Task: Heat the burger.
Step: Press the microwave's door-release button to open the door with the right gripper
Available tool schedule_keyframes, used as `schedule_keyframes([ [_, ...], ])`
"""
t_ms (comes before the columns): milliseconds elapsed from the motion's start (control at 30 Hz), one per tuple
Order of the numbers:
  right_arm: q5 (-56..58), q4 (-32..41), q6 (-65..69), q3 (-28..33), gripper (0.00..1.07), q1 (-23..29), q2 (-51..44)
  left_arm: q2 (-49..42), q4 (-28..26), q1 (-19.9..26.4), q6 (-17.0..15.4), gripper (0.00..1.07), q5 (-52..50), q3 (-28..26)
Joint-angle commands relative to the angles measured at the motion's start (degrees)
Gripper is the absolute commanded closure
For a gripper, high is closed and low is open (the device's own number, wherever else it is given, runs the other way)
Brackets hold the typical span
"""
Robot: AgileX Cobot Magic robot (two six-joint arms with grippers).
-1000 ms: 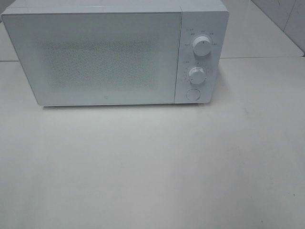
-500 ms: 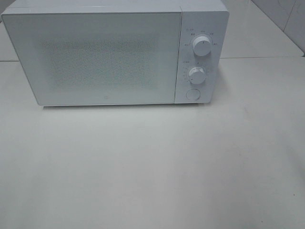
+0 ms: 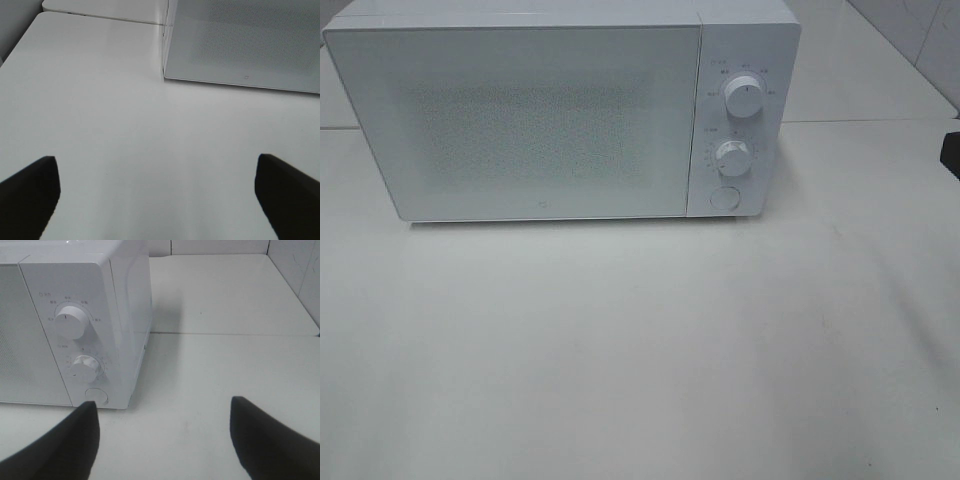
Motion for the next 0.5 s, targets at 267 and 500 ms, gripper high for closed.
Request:
schedule_keyframes([
  [267, -23.0, -0.1, -1.3, 5.2, 0.38, -0.2, 9.9, -0.4, -0.2, 0.0, -0.1, 0.09, -0.5, 0.2],
  [500, -35.4, 6.4, -6.4, 6.2, 0.38, -0.2, 24.3, -0.4, -0.2, 0.0, -0.1, 0.09, -0.5, 0.2],
])
